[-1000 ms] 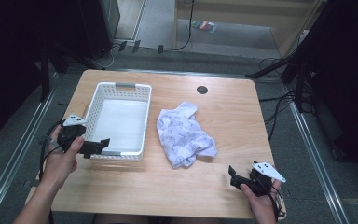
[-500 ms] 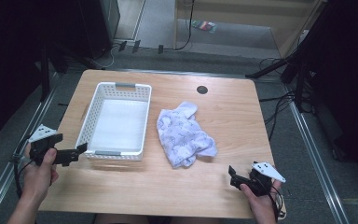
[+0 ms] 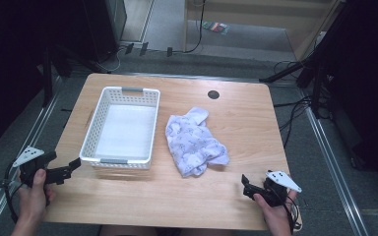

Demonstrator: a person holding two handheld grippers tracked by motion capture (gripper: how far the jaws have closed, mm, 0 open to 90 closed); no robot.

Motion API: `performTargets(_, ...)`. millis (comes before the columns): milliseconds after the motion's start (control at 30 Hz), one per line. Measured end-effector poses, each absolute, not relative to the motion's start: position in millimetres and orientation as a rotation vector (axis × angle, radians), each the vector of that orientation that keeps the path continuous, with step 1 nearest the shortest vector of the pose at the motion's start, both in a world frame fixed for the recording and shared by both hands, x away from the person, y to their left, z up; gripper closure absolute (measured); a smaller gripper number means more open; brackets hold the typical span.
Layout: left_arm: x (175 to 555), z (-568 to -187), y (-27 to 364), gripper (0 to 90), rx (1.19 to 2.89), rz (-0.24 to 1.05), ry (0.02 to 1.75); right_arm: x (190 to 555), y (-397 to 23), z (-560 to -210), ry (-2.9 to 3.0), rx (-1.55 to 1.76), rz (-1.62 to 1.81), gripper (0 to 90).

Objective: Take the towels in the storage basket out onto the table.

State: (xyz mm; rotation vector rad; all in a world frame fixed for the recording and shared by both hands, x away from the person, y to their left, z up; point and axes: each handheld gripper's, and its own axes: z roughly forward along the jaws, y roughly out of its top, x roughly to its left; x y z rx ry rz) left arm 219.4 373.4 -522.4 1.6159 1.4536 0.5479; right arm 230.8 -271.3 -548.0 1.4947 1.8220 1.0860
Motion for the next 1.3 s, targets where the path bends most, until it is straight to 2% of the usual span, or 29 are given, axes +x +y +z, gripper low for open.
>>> performTargets(167, 217, -542, 378, 0.0, 1.604, 0.547, 1.459, 231, -271, -548, 1.82, 1.499, 1.085, 3.0)
performTargets(400, 209, -541, 384, 0.0, 1.582, 0.556, 1.401, 231, -272, -548, 1.818, 1.504, 1.089, 3.0)
performTargets(433, 205, -542, 385, 0.0, 1.585, 0.594, 1.42, 231, -272, -548, 1.819, 1.502, 1.09, 3.0)
performTargets(933, 202, -549, 383, 0.0, 1.546, 0.619, 1.413, 226, -278, -546, 1.779, 1.506, 1.116, 2.8)
performTargets(1100, 201, -549, 386, 0.0, 1.527, 0.602, 1.4, 219, -288, -544, 1.773, 1.5, 1.04, 4.0)
performTargets(1300, 201, -548, 388, 0.0, 1.499, 0.597, 1.401, 218, -307, -545, 1.746, 1.595, 1.13, 3.0)
